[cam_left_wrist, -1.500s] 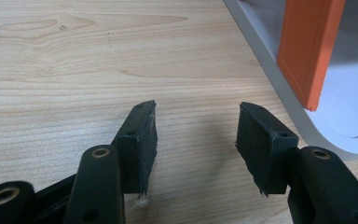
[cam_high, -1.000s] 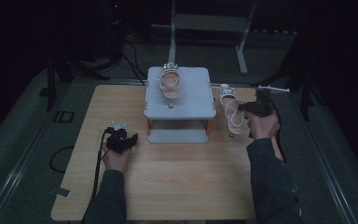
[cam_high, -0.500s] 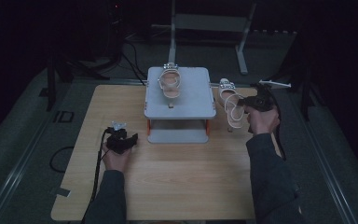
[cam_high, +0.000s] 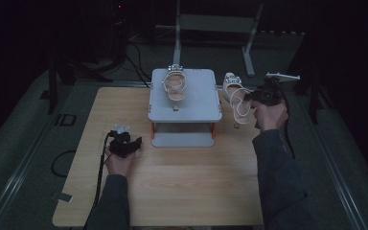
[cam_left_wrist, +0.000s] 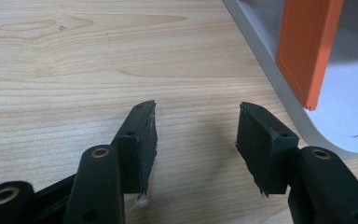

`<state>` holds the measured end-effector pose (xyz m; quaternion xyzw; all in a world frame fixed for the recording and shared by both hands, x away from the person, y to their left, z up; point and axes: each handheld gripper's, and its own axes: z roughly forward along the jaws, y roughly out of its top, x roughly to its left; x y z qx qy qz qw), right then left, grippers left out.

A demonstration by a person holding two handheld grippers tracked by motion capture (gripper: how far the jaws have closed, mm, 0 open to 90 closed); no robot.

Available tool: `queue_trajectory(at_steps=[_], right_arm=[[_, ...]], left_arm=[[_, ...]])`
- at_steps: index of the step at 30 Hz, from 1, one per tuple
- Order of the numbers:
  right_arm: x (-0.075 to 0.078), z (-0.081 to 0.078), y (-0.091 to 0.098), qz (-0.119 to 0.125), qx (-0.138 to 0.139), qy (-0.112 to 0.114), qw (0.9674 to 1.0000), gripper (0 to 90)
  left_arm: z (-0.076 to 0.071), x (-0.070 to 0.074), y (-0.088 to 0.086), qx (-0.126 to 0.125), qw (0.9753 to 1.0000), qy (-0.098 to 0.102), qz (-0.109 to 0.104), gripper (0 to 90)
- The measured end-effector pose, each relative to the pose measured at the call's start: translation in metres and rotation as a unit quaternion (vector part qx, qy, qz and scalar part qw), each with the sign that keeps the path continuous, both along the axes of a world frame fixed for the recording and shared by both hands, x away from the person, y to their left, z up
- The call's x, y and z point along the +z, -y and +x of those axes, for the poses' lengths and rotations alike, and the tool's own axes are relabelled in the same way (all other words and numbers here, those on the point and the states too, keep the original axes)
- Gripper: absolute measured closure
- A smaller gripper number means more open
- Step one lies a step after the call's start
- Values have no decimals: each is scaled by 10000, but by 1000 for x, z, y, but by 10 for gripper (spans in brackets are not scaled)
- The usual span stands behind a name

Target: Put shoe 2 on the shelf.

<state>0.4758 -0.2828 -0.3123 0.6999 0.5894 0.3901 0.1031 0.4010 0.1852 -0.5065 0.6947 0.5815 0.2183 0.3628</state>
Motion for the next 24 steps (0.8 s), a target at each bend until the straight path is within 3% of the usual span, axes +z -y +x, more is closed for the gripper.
queue_trajectory(at_steps=[24], right_arm=[[38,7,-28,42,97,190,9998,829]], left_arm=[[0,0,1,-15,10000,-13,60,477]])
